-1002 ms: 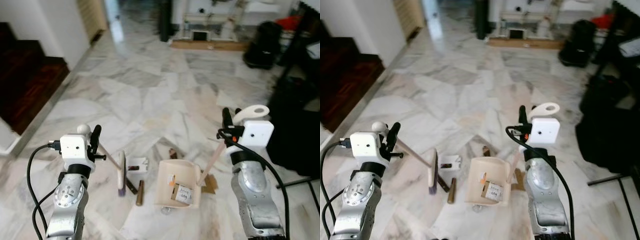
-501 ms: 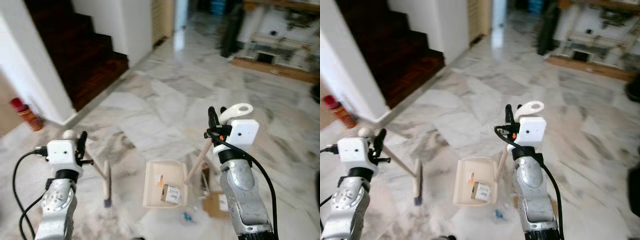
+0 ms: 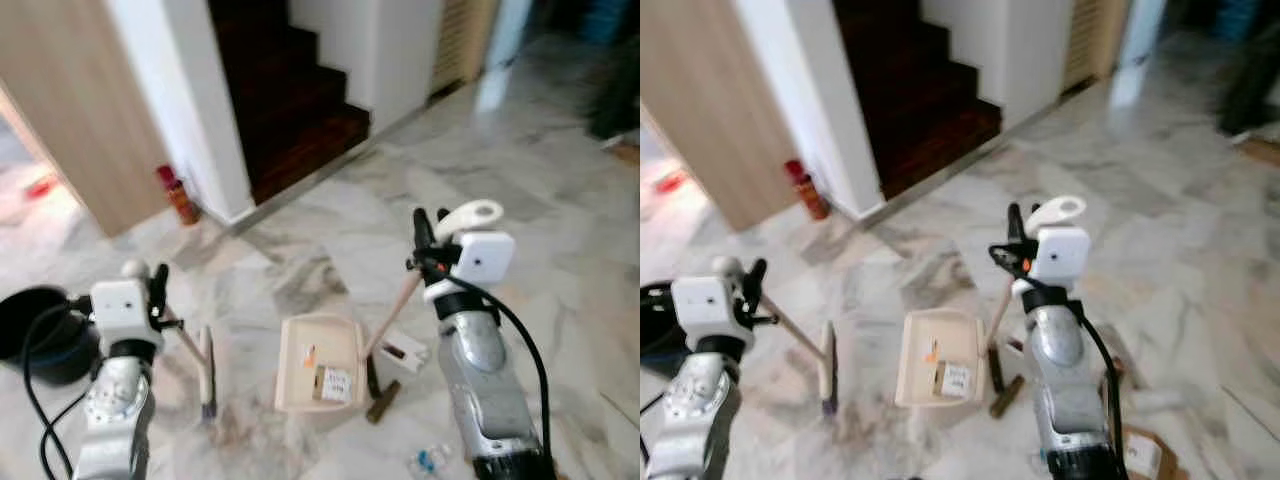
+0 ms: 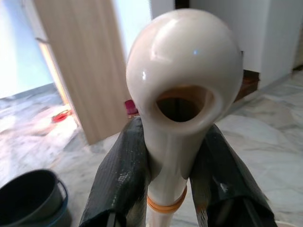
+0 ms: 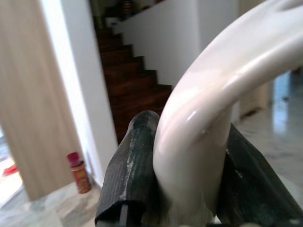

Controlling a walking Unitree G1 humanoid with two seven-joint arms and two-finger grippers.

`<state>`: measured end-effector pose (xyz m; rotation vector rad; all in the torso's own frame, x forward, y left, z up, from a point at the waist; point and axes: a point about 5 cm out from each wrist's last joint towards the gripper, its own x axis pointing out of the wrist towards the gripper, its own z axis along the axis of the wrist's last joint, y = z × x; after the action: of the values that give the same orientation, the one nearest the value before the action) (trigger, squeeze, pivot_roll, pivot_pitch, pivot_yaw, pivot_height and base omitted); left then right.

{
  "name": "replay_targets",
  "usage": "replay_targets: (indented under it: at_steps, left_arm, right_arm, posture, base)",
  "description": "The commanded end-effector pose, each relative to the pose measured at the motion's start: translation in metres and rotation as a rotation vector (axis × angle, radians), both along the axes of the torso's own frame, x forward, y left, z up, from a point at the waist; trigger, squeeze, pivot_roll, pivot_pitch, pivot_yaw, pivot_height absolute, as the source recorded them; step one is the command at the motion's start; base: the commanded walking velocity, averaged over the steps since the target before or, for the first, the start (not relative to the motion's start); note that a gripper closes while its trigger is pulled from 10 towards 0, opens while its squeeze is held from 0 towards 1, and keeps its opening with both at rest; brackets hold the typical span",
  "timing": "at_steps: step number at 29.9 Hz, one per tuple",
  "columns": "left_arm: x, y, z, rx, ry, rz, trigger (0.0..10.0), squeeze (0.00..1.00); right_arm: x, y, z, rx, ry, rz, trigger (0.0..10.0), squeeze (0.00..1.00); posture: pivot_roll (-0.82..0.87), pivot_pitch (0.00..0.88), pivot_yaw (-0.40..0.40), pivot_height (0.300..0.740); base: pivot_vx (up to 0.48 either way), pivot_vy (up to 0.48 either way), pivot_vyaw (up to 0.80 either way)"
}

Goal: Sweep floor

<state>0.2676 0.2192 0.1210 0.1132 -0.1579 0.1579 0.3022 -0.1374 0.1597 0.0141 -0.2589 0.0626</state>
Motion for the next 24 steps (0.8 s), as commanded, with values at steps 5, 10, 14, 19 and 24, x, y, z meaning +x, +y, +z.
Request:
replay_targets:
  at_steps: [5,10,14,19,24]
  left_arm:
    - [-0.0044,0.0011,0.0094,0.027,-0.047,0.022,10.0,0.0]
    - [-0.0017,-0.0014,0.0138,0.073,-0.05,-0.001,10.0,0.0]
    - [-0.0011,-0.002,0.0146,0.073,-0.05,-0.007,10.0,0.0]
    - [-0.0013,-0.0044,0.0134,0.07,-0.041,-0.01,10.0,0.0]
    - [-0.0016,-0.0072,0.0121,0.068,-0.032,-0.027,10.0,0.0]
  right_arm:
    - [0.0035,0.0036,0.0168,0.002,-0.074,0.021,10.0,0.0]
    - [0.0053,0.0028,0.0194,-0.003,-0.082,0.027,10.0,0.0]
    - [0.0052,0.002,0.0201,-0.002,-0.084,0.021,10.0,0.0]
    - [0.004,0.0029,0.0193,-0.002,-0.081,0.026,10.0,0.0]
    - [0.0032,0.0047,0.0175,0.005,-0.078,0.036,10.0,0.0]
  posture:
    - [0.05,0.061,0.036,0.74]
    - [0.05,0.064,0.037,0.74]
    - [0.05,0.074,0.048,0.74]
    - [0.05,0.078,0.052,0.74]
    - [0.05,0.069,0.054,0.74]
  base:
    - [0.0,0.0,0.79]
    - [0.0,0.0,0.79]
    - [0.0,0.0,0.79]
    - [0.0,0.0,0.79]
    - [0.0,0.0,0.79]
